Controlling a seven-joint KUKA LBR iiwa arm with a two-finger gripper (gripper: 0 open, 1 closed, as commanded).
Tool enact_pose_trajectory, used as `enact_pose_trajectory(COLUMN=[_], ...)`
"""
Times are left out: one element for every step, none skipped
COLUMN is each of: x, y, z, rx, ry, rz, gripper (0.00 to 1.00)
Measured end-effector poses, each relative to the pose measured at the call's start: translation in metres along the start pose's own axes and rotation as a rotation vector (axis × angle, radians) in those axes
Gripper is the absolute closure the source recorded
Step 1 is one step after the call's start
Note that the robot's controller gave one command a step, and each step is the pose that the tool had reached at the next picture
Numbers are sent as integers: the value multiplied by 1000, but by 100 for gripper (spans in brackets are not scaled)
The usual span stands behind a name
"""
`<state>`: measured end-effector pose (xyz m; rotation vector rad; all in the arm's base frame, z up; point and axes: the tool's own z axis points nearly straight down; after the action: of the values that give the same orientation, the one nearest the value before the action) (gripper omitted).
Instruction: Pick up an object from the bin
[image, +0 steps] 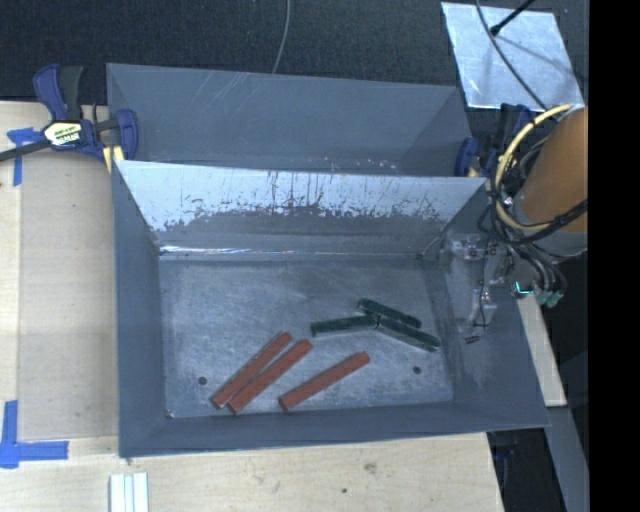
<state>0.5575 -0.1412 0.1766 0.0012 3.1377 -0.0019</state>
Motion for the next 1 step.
enact_pose_trajectory(x=[-8], y=[11], z=[48], rx=[1], ry=[-7], rz=[61], gripper=[0])
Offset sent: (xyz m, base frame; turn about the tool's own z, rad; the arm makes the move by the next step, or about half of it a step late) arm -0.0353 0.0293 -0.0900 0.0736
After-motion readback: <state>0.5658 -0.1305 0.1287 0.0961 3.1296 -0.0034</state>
